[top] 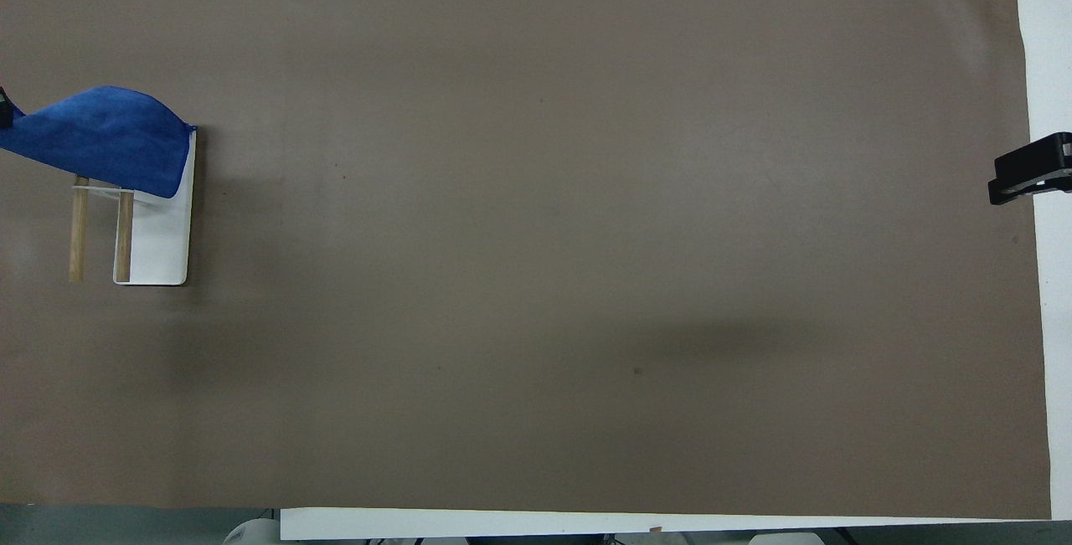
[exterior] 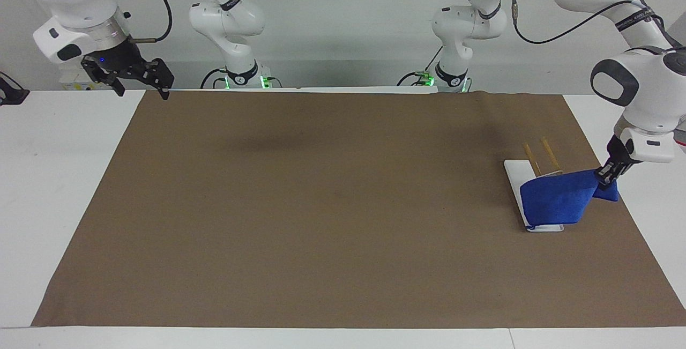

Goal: Right arm passes towel to left arm to hang
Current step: 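Lower the towel with the left gripper to drape over the rack bar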

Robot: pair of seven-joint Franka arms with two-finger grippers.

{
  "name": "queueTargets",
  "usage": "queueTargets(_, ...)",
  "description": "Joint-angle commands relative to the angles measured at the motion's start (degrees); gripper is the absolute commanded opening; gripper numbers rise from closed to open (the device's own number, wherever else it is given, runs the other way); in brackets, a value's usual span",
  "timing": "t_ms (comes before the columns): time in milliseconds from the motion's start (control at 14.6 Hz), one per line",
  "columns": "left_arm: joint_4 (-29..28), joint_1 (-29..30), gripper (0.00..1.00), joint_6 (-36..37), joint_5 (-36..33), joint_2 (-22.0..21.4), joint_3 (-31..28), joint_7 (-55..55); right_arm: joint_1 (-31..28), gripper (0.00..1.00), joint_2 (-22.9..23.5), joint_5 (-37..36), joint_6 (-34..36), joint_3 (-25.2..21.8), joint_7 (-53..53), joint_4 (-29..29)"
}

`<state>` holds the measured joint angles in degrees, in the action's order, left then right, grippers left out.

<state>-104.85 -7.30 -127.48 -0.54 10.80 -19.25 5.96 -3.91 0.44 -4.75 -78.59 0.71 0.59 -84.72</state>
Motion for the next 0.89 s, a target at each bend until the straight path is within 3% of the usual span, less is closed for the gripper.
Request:
queueTargets(0, -0.71, 0.09, 0.03, 1.78, 1.07, -0.95, -0.88, -4.89, -0.31, 1.0, -0.79, 1.05, 0.37, -0.01, 1.08, -0.89)
queueTargets(820, -1.15, 0.01, 0.03, 11.72, 1.68, -3.76, -1.23, -4.38, -0.31, 1.0, -0.79, 1.05, 0.37, -0.01, 1.08, -0.89)
